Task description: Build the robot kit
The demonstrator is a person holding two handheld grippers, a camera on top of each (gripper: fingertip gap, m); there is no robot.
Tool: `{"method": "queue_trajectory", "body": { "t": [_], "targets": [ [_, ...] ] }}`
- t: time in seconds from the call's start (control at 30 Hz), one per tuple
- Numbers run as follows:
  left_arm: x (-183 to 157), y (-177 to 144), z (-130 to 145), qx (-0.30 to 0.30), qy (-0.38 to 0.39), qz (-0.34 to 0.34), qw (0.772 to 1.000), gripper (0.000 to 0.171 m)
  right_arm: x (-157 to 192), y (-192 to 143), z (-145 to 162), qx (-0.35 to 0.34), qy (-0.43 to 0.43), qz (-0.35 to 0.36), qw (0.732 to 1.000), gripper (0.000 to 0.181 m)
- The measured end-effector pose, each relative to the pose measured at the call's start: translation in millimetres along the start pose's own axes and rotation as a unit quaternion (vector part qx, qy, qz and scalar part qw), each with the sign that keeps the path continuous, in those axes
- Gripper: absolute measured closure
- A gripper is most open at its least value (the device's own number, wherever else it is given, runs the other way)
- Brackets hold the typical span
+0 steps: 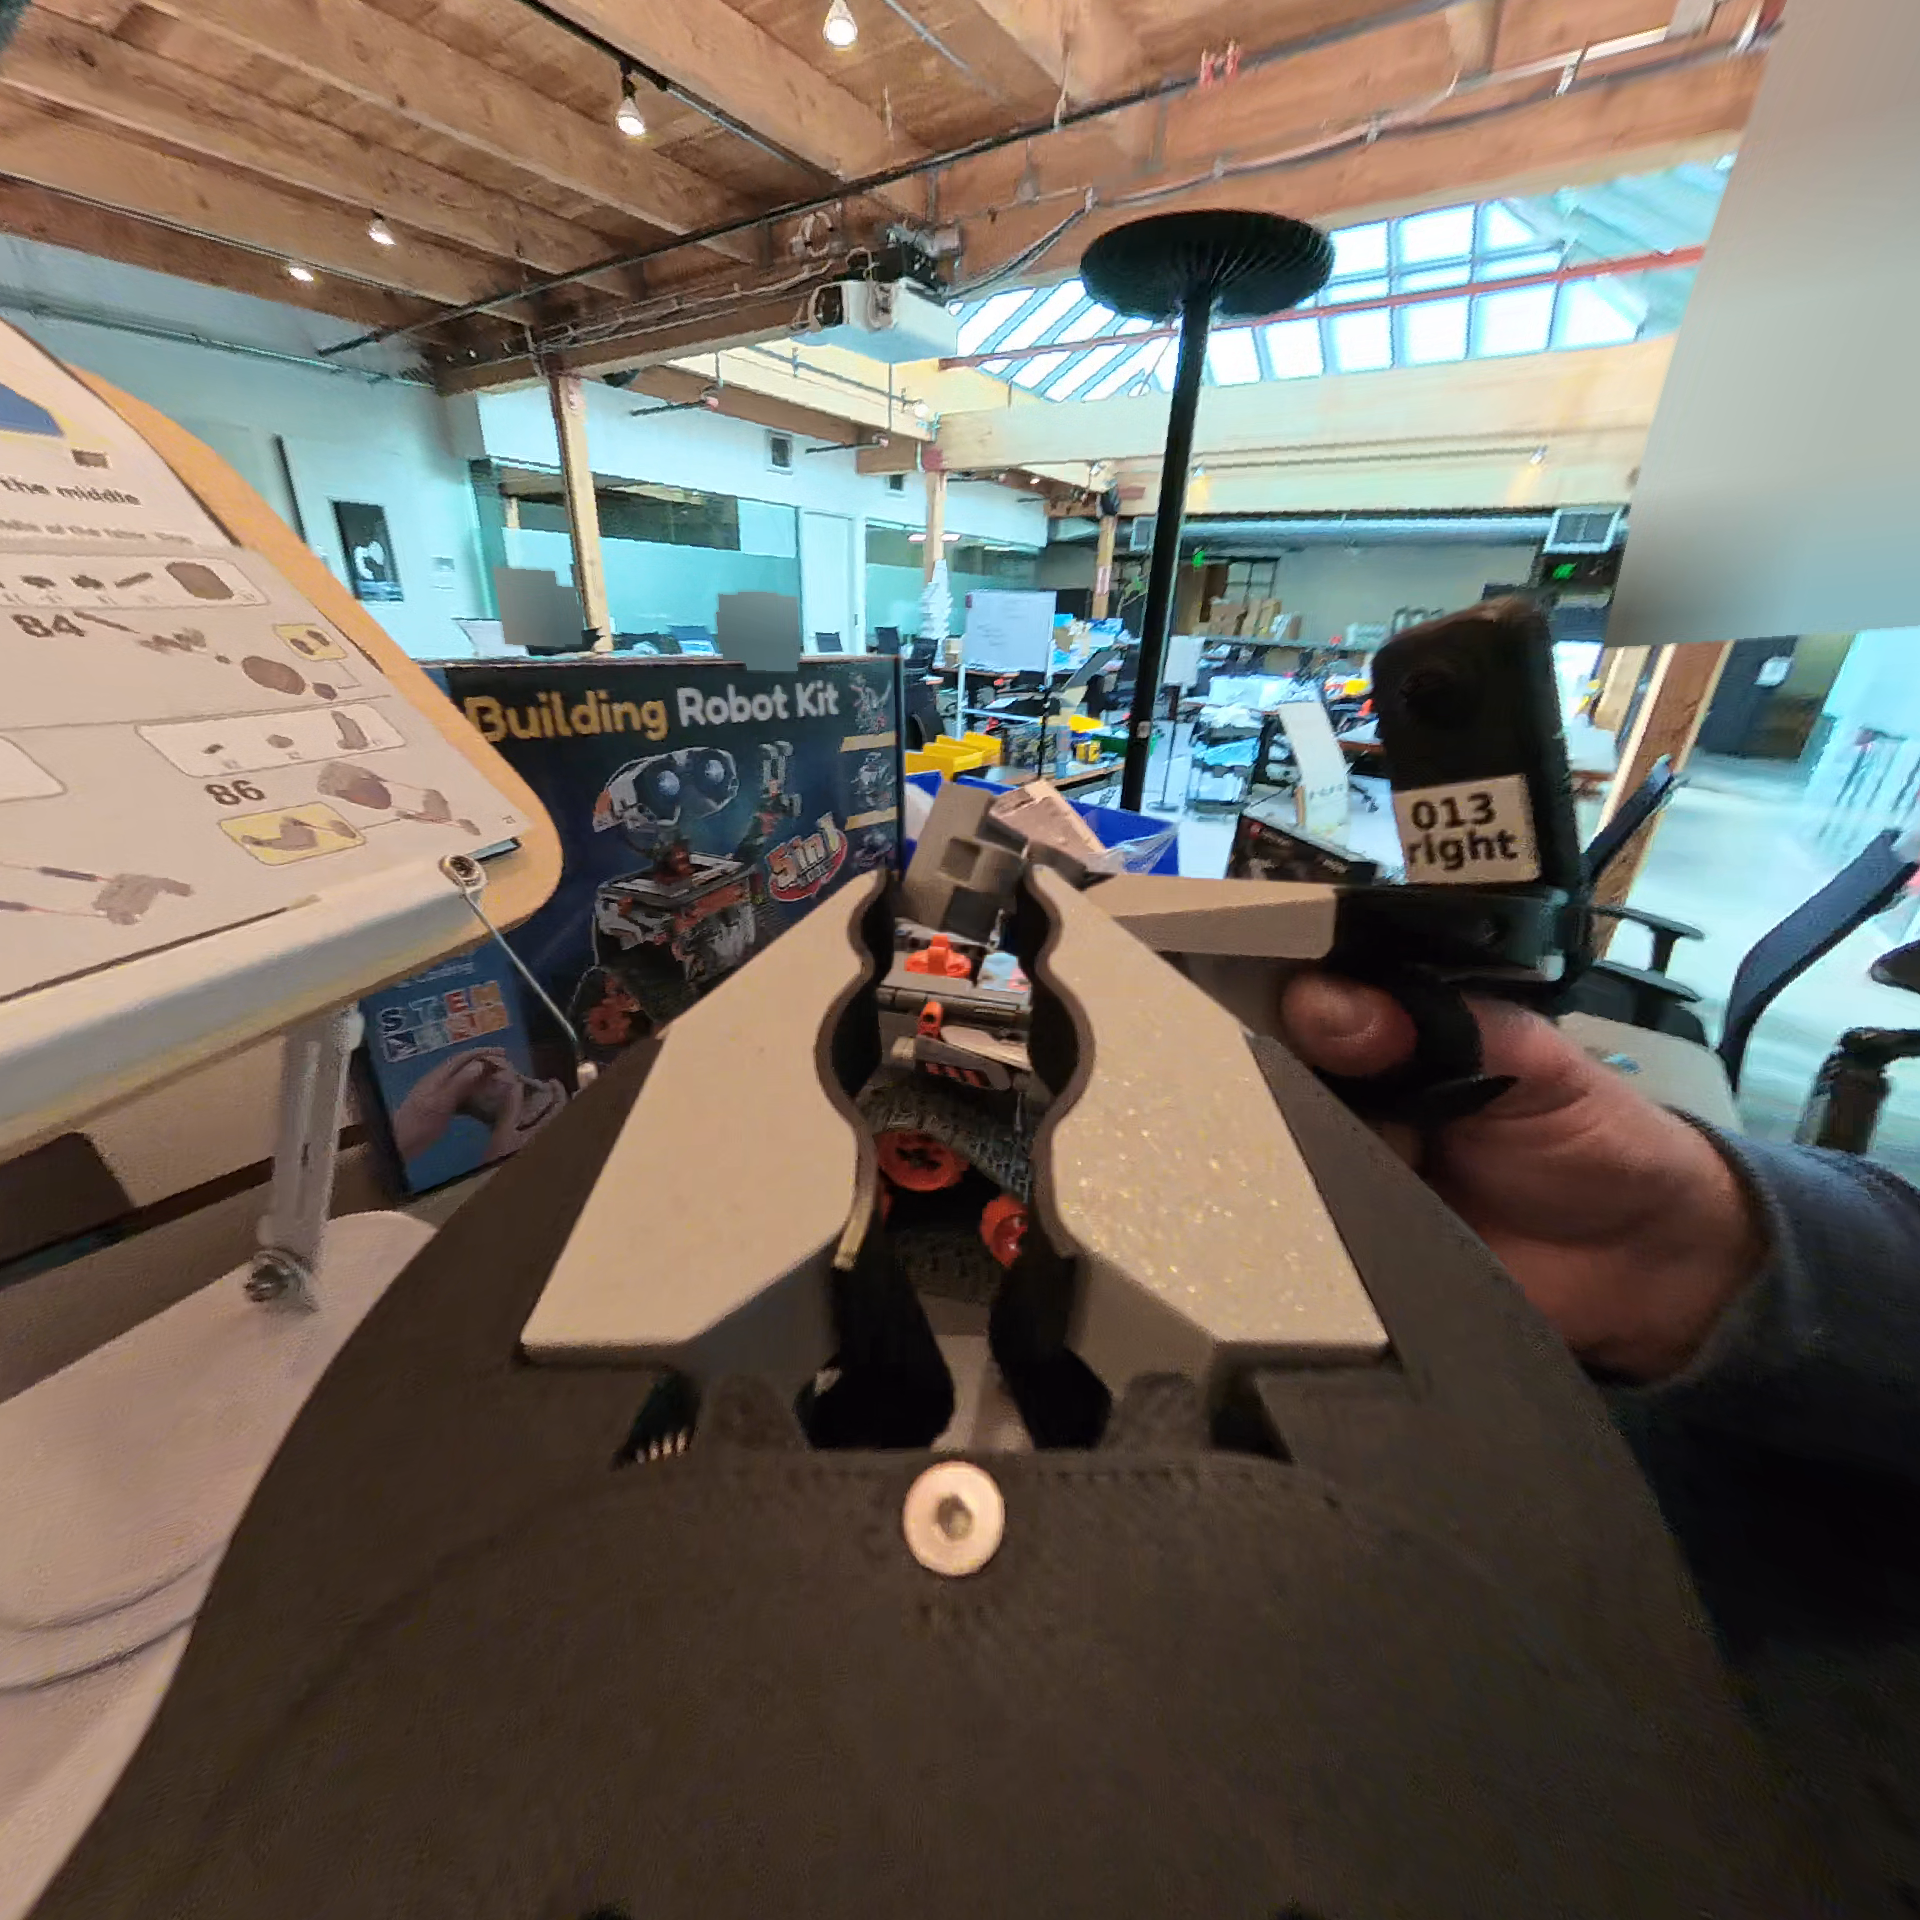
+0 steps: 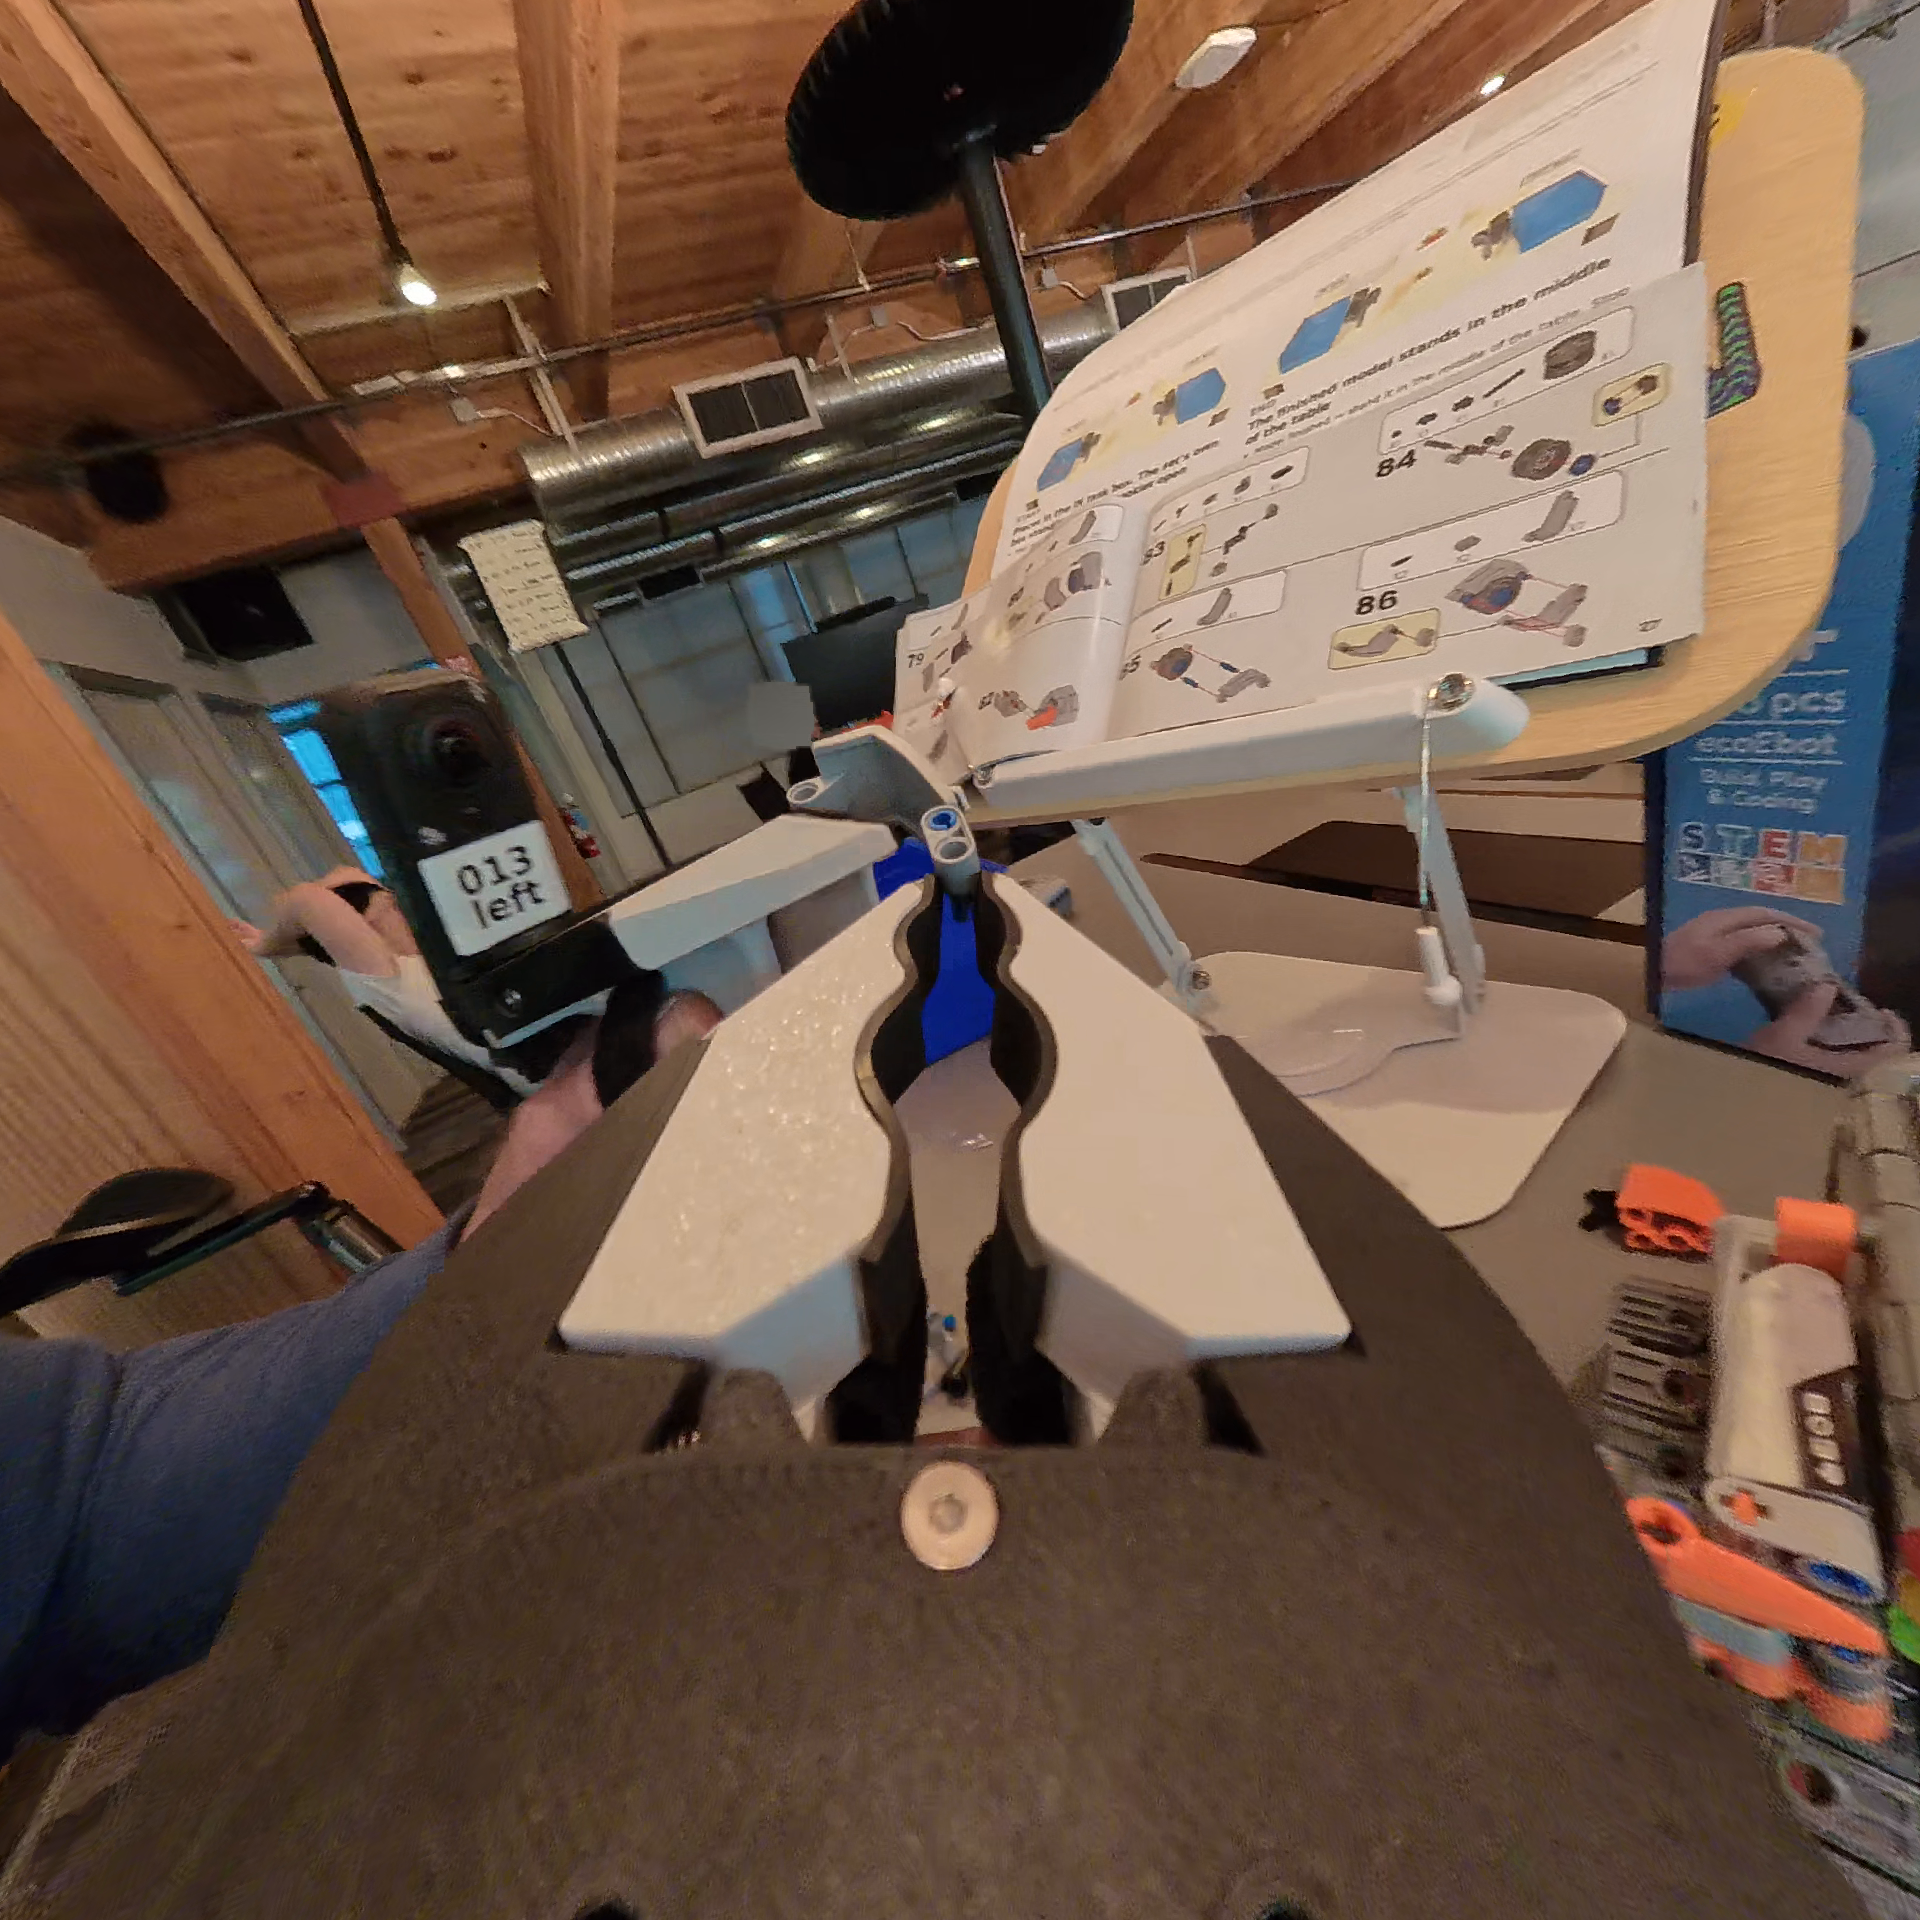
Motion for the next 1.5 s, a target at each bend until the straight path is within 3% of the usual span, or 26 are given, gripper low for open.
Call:
{"method": "queue_trajectory", "body": {
  "t": [0.2,0.37,0.5,0.83,1.07,1.37,1.5],
  "targets": [
    [5.5,-0.1,1.6,-0.044,-0.104,0.058,0.992,0.149,1.0,2.5,4.2,0.003,0.044,-0.032,0.999,0.178],
    [4.4,2.8,4.4,-0.086,-0.205,0.150,0.963,0.153,5.9,2.1,0.3,-0.019,0.041,-0.042,0.998,0.179],
    [7.8,2.4,8.0,-0.090,-0.231,0.158,0.956,0.168,10.1,4.4,2.1,-0.012,0.040,-0.054,0.998,0.179],
    [12.2,-4.0,5.1,-0.063,-0.184,0.144,0.970,0.171,1.9,-0.4,-8.7,-0.003,0.007,-0.055,0.998,0.174],
    [6.7,0.2,8.6,-0.009,-0.148,0.157,0.977,0.171,-1.1,-0.1,-9.1,0.062,-0.020,-0.093,0.993,0.174],
    [3.7,0.7,10.6,-0.004,-0.174,0.194,0.965,0.171,0.4,-3.8,-6.2,0.072,-0.007,-0.117,0.990,0.176],
    [-1.7,-1.1,8.9,0.014,-0.143,0.201,0.969,0.171,5.6,-6.9,-7.5,0.090,-0.067,-0.118,0.987,0.175]
  ]
}}
Point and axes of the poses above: each gripper's, where its closed fingertips meet, y out along the fingers, z out of its underside, x = y × z across the jaws, the point moved 6 cm from there along -y, back along the fingers, and after that the axes turned 6 degrees about z, right-handed, at the moved point
